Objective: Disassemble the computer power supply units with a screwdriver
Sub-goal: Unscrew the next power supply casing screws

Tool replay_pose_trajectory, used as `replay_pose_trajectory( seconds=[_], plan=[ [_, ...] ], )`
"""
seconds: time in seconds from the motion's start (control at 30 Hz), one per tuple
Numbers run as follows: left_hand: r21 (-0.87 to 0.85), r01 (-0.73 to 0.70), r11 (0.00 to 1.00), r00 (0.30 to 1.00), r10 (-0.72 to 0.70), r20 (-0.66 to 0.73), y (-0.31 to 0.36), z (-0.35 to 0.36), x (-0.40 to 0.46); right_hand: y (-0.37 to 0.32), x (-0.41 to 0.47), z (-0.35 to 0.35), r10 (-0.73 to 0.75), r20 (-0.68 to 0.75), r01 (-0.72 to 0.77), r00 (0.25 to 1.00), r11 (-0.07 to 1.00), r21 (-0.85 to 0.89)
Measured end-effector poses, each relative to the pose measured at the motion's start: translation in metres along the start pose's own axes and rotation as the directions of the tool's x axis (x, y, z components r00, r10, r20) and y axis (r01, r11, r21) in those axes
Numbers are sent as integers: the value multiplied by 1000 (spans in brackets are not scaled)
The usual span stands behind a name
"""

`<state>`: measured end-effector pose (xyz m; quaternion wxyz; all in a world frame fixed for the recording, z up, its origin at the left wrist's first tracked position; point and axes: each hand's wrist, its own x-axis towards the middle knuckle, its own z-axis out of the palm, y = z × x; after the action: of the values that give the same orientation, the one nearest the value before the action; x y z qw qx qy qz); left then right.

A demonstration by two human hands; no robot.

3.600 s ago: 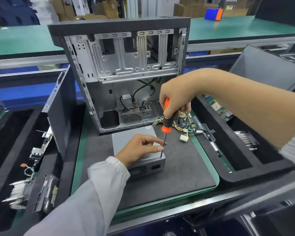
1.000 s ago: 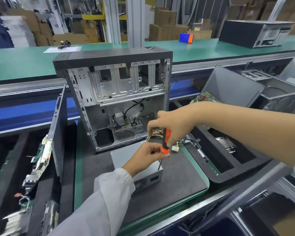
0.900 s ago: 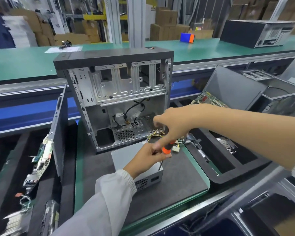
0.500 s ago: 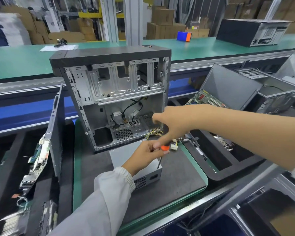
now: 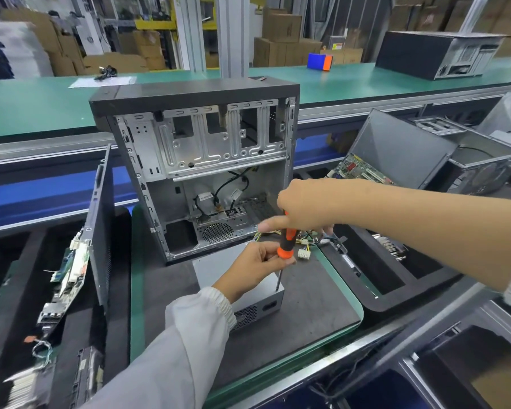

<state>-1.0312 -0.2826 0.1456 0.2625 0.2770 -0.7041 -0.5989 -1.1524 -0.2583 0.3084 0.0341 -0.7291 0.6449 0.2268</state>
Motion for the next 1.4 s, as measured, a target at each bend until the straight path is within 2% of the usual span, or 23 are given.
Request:
replay_pose_trajectory(
  seconds=[0.07,0.13,0.2,0.3,0.37,0.43,0.47,0.57,0.67,0.77,0.83,0.93,1.03,1.1,1.2,1.3,1.4],
  plan=[
    [-16,7,1000,1000,-7,9,0,-1,0,2,5,1,-81,-13,80,997,994,-78],
    [-27,12,1000,1000,-12,-1,0,-2,0,5,2,-6,-170,84,171,982,985,-3],
    [-25,4,1000,1000,-4,-1,0,-3,0,9,0,-11,-209,153,195,966,975,102],
    [-39,-28,999,1000,28,12,0,-2,0,4,-1,-8,-77,93,64,993,989,136],
    [-37,-19,999,1000,20,19,0,-4,0,-1,1,-3,6,19,-7,1000,999,51],
    [-14,-11,1000,1000,11,21,0,-4,0,0,6,-1,-41,-8,41,999,998,-39],
    [-11,-15,1000,1000,16,20,1,-4,-1,1,6,-3,-102,25,104,994,994,-47],
    [-21,-18,1000,1000,18,17,2,-4,-1,8,2,-11,-194,131,188,972,981,58],
    [-14,-20,1000,1000,20,20,2,-4,-1,3,0,-10,-82,58,75,995,991,108],
    [0,-16,1000,1000,16,19,2,-5,-1,-4,5,-5,-6,-59,4,998,999,-49],
    [2,-14,1000,1000,14,15,2,-5,-2,-2,8,-5,-83,-9,82,997,995,-57],
    [2,-22,1000,999,22,24,3,-5,-3,5,2,-14,-167,147,156,975,984,86],
    [-3,-20,1000,999,20,29,2,-3,-1,0,-2,-12,-49,96,33,994,987,160],
    [-5,-13,1000,999,13,38,2,-2,-1,-6,0,-7,46,24,-49,999,994,93],
    [-19,-24,1000,999,25,43,2,-2,0,-5,3,-3,-30,41,30,999,1000,6],
    [-7,-30,1000,999,30,41,2,0,0,0,-4,-8,-98,127,90,987,994,65],
    [-13,-48,999,998,48,38,4,2,1,-3,-8,-7,13,46,-19,999,992,123]
  ],
)
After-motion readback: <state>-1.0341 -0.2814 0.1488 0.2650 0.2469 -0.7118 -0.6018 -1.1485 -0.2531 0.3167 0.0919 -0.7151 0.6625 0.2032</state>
